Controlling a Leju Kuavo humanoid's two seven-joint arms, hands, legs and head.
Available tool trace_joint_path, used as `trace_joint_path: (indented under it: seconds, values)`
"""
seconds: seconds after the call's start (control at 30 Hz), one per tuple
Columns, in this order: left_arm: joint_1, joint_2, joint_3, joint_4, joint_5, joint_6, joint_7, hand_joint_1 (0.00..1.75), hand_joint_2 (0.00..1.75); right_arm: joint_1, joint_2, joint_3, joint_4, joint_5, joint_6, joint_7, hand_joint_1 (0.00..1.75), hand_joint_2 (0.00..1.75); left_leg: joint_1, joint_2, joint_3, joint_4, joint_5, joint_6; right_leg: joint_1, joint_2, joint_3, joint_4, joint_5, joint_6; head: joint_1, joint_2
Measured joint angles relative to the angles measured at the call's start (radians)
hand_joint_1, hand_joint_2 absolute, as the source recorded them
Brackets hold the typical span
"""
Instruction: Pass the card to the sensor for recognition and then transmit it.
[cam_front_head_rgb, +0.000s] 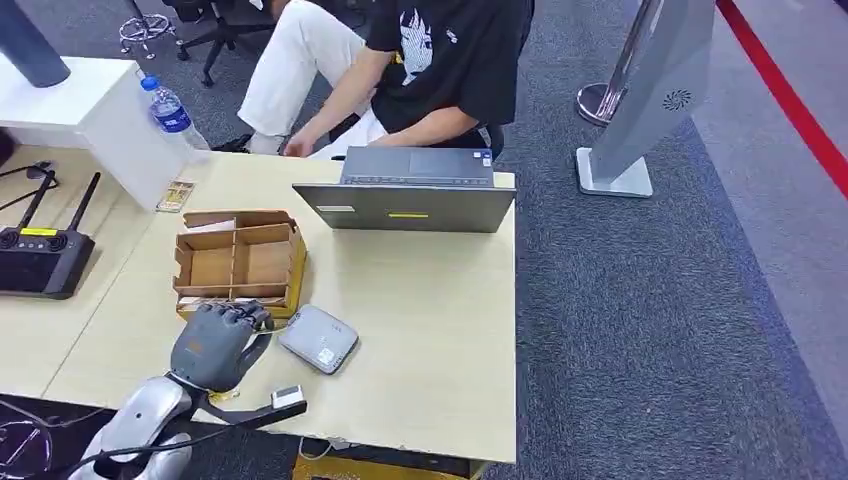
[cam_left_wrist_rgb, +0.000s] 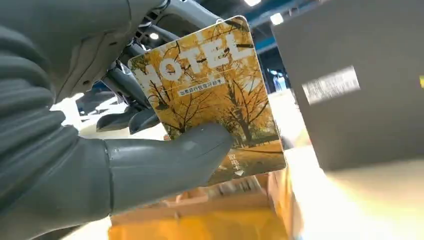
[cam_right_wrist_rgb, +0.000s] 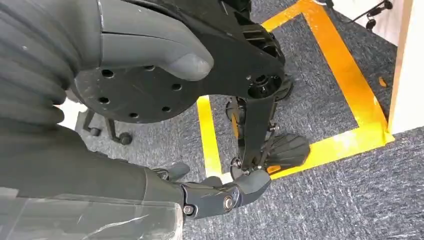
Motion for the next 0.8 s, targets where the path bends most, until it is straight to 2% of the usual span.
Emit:
trace_joint_path:
  seconds: [0.33, 0.8]
  values:
    - [-0.016, -0.006, -0.033, 0.099, 0.008, -0.007, 0.006, 1.75, 1.75, -0.003, 0.0, -0.022, 0.0, 0.032, 0.006, 0.002, 0.0, 1.75, 0.0, 0.0, 0.0, 0.0, 0.0, 0.0, 0.0, 0.0, 0.0, 0.0, 0.0, 0.0, 0.0, 0.0]
    - [-0.037, -0.01, -0.058, 0.145, 0.009, -0.018, 0.006, 1.75, 1.75, -0.004, 0.002, -0.049, 0.0, 0.066, 0.011, -0.002, 0.0, 1.75, 0.0, 0.0, 0.0, 0.0, 0.0, 0.0, 0.0, 0.0, 0.0, 0.0, 0.0, 0.0, 0.0, 0.0]
